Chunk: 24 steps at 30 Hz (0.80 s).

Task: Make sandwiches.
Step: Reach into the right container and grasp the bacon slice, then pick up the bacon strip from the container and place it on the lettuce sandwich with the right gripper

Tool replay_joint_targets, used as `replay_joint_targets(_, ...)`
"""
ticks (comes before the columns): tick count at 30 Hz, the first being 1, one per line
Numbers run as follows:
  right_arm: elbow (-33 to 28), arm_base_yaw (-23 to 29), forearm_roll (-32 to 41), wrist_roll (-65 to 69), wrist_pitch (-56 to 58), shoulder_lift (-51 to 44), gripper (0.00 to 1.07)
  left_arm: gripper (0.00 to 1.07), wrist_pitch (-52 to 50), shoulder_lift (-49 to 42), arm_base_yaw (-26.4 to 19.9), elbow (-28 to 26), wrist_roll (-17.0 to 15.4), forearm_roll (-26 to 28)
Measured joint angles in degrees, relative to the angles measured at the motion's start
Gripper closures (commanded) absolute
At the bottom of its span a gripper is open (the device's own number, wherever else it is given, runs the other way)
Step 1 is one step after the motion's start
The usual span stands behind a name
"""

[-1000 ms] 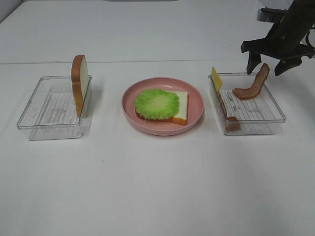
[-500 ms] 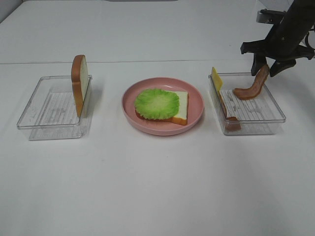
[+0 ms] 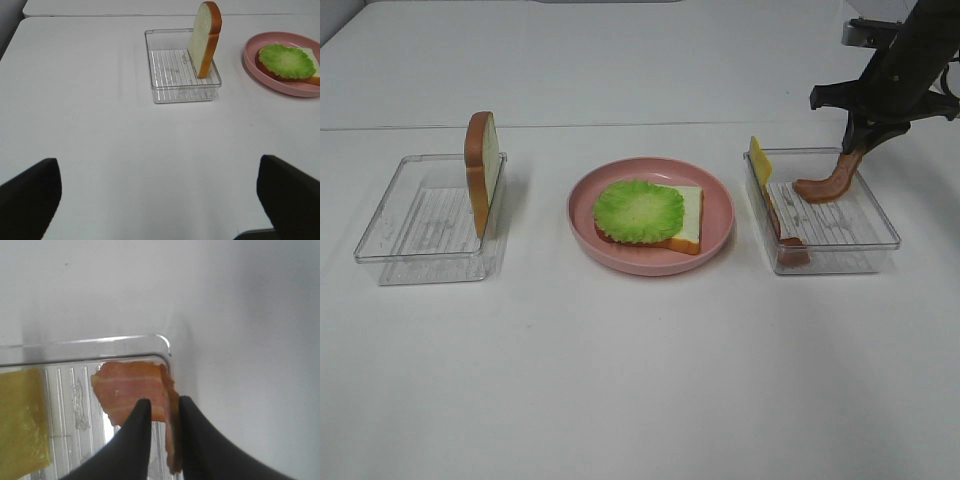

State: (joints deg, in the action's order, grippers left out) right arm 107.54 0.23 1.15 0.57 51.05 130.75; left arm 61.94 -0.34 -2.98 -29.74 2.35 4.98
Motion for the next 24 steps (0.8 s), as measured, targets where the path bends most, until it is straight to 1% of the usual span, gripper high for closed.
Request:
replay_joint_targets(1, 0.00, 0.00, 0.00, 0.00, 0.00, 0.00, 0.86, 0.08, 0.00, 0.00, 0.00, 0.00, 0.00, 0.00)
replay_joint_targets(2, 0.00, 0.00, 0.00, 0.00, 0.00, 0.00, 0.90, 0.08, 0.00, 0.00, 0.00, 0.00, 0.00, 0.00)
replay_joint_targets(3, 0.00, 0.00, 0.00, 0.06, 0.00, 0.00, 0.96, 0.08, 0.00, 0.00, 0.00, 0.00, 0.00, 0.00)
replay_joint_targets(4, 0.00, 0.00, 0.00, 0.06, 0.00, 0.00, 0.96, 0.08, 0.00, 0.00, 0.00, 0.00, 0.00, 0.00)
replay_joint_targets(5, 0.00, 0.00, 0.06, 0.06, 0.00, 0.00, 1.07, 0.08, 0.00, 0.00, 0.00, 0.00, 0.00, 0.00)
replay_joint_targets(12, 0.00, 0.00, 1.15, 0.11, 1.09, -0.17, 1.07, 0.08, 0.00, 0.00, 0.00, 0.00, 0.00, 0.00)
replay_joint_targets(17, 0.00, 0.00, 1.72, 0.11, 3.38, -2.75, 1.07, 0.08, 0.00, 0.00, 0.00, 0.00, 0.00, 0.00)
replay_joint_targets(19, 0.00, 0.00, 1.89, 0.11, 4.13, -7.96, 1.07, 0.08, 0.00, 0.00, 0.00, 0.00, 0.00, 0.00)
replay_joint_targets(22, 0.00, 0.00, 2.01, 0.11, 4.30, -9.45, 1.07, 0.08, 0.00, 0.00, 0.00, 0.00, 0.00, 0.00)
replay_joint_targets(24, 0.00, 0.00, 4.58, -0.06, 5.39, -14.55, 1.07, 0.08, 0.00, 0.00, 0.00, 0.00, 0.00, 0.00)
